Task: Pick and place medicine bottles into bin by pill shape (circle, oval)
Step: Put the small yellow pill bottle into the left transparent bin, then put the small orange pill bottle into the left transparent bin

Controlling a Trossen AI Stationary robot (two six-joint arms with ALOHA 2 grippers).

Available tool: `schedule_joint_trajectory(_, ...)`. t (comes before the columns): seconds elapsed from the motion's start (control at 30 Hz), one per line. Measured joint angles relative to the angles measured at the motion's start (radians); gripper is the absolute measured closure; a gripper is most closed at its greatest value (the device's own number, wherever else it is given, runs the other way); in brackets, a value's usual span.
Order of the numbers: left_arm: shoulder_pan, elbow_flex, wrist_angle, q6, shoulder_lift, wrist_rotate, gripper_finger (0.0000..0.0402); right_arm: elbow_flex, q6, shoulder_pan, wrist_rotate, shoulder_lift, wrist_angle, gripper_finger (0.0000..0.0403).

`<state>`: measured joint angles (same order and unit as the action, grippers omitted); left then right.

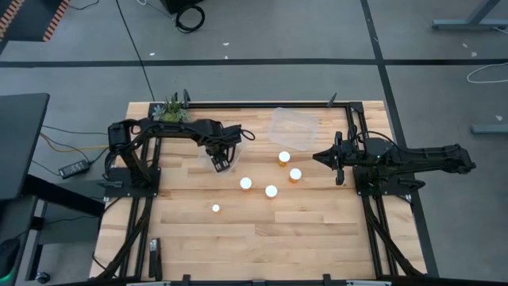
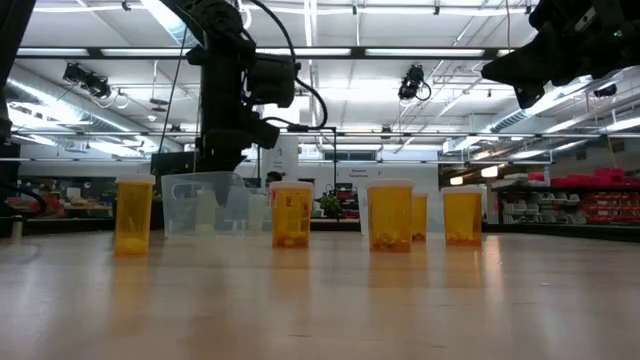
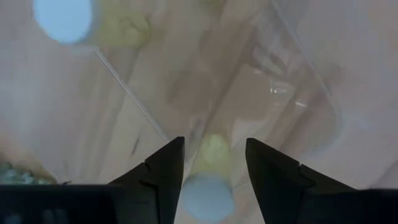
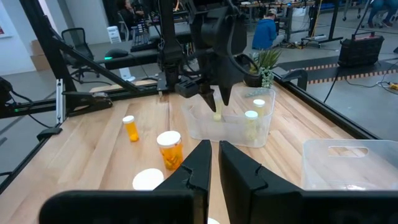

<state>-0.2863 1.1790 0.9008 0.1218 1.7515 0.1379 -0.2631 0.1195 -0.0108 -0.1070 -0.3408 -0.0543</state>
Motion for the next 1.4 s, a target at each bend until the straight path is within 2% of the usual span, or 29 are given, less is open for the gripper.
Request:
schedule_joint_trajectory(0.2,0.000,0.054,0.046,-0.013,0.000,0.000,0.0226,0.000,0.000,0.000,0.000,0.000,0.000,0.0366)
schedule_joint_trajectory(0.43,0.046,0.121,0.086,-0.100,0.000,-0.033,0.0229,0.000,0.000,0.000,0.000,0.000,0.000,0.0366)
schedule_joint_trajectory(0.97,0.134,0.255,0.105,-0.099,0.000,-0.042,0.0230,0.000,0.000,0.000,0.000,0.000,0.000,0.0366)
schedule_joint_trajectory(1.03,0.140,0.261,0.125,-0.083,0.000,-0.095,0.0229,0.000,0.000,0.000,0.000,0.000,0.000,0.0366)
schedule_joint_trajectory(1.13,0.158,0.262,0.128,-0.063,0.000,-0.259,0.0231,0.000,0.000,0.000,0.000,0.000,0.000,0.0366)
schedule_joint_trajectory(1.2,0.180,0.262,0.127,-0.043,0.000,-0.333,0.0235,0.000,0.000,0.000,0.000,0.000,0.000,0.0366)
schedule_joint_trajectory(1.4,0.271,0.262,0.127,0.002,0.000,-0.342,0.0250,0.000,0.000,0.000,0.000,0.000,0.000,0.0366)
